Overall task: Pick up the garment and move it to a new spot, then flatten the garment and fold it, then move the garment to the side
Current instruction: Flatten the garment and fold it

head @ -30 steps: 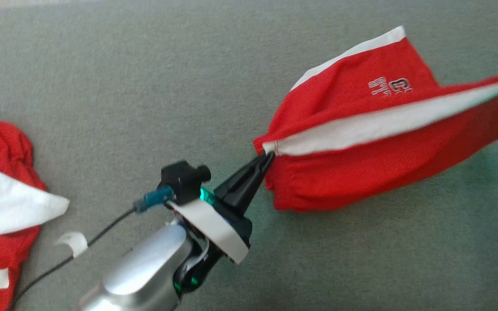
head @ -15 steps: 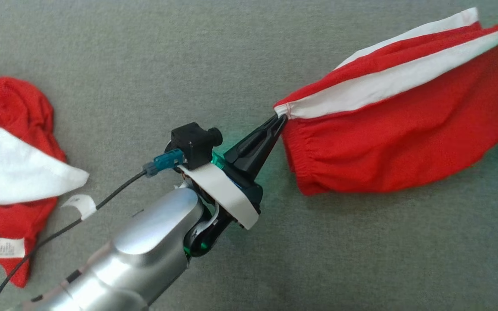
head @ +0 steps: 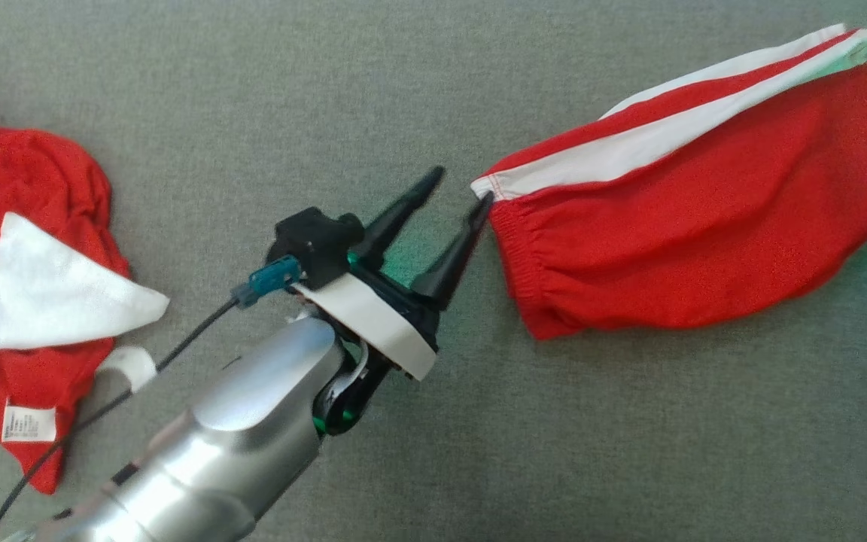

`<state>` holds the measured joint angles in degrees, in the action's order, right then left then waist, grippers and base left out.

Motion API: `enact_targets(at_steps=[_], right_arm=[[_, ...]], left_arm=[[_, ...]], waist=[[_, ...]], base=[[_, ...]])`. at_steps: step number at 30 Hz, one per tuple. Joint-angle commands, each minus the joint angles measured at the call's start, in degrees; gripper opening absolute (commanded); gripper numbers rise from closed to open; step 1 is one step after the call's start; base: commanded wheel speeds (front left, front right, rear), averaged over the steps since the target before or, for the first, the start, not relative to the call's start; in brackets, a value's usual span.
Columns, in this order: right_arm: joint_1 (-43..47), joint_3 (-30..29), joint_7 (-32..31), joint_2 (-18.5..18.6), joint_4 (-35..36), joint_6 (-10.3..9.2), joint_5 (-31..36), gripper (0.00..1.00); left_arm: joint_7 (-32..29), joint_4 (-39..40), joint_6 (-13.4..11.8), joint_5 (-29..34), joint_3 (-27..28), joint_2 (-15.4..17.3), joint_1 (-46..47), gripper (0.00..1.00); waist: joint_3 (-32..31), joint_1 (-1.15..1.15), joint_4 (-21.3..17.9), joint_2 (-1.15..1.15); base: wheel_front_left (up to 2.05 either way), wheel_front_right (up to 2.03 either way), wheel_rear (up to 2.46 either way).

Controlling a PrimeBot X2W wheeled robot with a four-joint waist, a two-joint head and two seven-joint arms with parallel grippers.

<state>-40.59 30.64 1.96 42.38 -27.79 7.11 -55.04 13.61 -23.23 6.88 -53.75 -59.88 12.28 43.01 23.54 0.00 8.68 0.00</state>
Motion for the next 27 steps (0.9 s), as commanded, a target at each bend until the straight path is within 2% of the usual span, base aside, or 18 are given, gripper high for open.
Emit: enact_targets(at_steps=[1, 3, 7, 10, 12, 18, 27], right_arm=[[3.2, 0.8, 1.9, 1.8, 1.6, 0.37, -1.2, 1.0], [5.8, 1.5, 3.8, 2.1, 2.4, 0.37, -2.4, 1.0], [11.0, 1.9, 7.1, 2.5, 3.2, 0.37, -4.6, 1.0], [13.3, 1.1, 8.8, 2.3, 1.4, 0.37, -5.3, 1.0], [13.5, 0.2, 9.5, 2.0, -0.9, 0.37, -5.1, 1.0], [10.5, -1.7, 8.0, 0.3, -11.0, 0.37, -3.6, 1.0], [7.6, -0.9, 2.1, -2.8, -20.9, 0.37, -4.0, 1.0]], left_arm=[[1.1, 1.1, -1.9, 1.9, 3.3, 0.7, -0.4, 1.0], [1.3, 2.0, -5.6, 4.6, 6.9, 0.4, -2.5, 1.0], [1.4, 9.0, -13.5, 15.2, 17.0, -1.0, -10.6, 1.0], [1.4, 14.7, -17.8, 23.3, 22.6, -2.8, -17.7, 1.0], [1.4, 18.1, -19.3, 27.8, 24.9, -4.6, -22.0, 1.0], [1.4, 24.5, -20.0, 36.5, 26.5, -8.0, -30.2, 1.0], [1.4, 26.1, -18.7, 39.1, 27.1, -9.3, -33.2, 1.0]], waist=[[-1.5, 0.0, -0.6, 0.0], [-2.6, 0.0, -1.1, 0.0], [-4.2, 0.0, -1.7, 0.0], [-4.9, 0.0, -1.2, 0.0], [-5.3, 0.0, -0.3, 0.0], [-5.7, 0.0, 3.8, 0.0], [-5.4, 0.0, 8.5, 0.0]], base=[[0.0, 0.0, 0.0], [0.0, 0.0, 0.0], [0.0, 0.0, 0.0], [0.0, 0.0, 0.0], [0.0, 0.0, 0.0], [0.0, 0.0, 0.0], [0.0, 0.0, 0.0]])
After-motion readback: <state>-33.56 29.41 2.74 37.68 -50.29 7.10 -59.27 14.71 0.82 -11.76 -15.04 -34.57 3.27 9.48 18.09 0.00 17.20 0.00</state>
